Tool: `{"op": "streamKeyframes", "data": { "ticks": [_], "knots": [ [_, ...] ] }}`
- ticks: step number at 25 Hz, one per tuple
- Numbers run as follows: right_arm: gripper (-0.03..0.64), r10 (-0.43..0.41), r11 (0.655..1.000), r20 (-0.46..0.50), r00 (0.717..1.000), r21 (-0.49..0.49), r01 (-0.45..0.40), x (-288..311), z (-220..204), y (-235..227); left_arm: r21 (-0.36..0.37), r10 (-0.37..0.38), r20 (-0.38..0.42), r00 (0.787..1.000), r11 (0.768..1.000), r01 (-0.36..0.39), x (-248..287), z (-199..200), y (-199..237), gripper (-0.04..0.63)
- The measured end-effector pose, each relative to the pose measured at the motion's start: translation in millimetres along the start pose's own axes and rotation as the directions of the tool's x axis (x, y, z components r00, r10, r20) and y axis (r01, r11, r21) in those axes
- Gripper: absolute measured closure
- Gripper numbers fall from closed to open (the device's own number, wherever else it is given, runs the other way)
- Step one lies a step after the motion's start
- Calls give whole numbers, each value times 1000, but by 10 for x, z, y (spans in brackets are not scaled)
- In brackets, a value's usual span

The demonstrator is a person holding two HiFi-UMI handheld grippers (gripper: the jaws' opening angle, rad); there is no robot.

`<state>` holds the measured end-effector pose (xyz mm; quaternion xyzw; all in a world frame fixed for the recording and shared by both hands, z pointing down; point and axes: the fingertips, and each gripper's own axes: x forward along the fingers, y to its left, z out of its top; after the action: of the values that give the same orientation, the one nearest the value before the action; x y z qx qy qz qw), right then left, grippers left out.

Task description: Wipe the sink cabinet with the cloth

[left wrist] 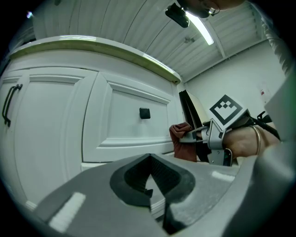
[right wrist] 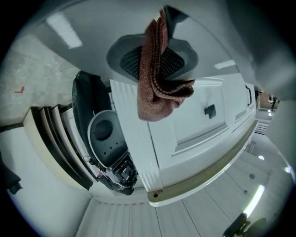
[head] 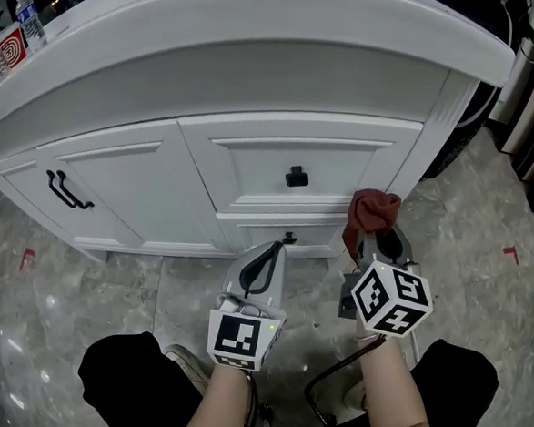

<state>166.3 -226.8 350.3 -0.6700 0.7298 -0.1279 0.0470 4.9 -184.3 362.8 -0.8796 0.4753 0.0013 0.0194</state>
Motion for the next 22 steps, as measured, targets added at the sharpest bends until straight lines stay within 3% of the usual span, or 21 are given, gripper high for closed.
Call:
{"op": "streamKeyframes", "data": {
  "ticks": [5, 12, 17, 22],
  "knots": [
    [537, 180, 983, -30, 983, -24, -181, 124, -322, 731, -16, 62, -20, 998, 998, -62, -162, -107, 320, 595],
    [537, 357, 929, -127, 925, -56, -366, 325, -932, 1659, -28, 154, -54, 987, 987, -155, -423, -281, 861, 595],
    [537, 432, 888, -193, 881, -77, -453, 430, -1271, 2095, -36, 200, -66, 978, 979, -203, -544, -356, 1146, 595],
    [535, 440, 884, -216, 872, -69, -463, 489, -1382, 2161, -52, 210, -54, 976, 976, -213, -536, -370, 1212, 595]
  ]
}}
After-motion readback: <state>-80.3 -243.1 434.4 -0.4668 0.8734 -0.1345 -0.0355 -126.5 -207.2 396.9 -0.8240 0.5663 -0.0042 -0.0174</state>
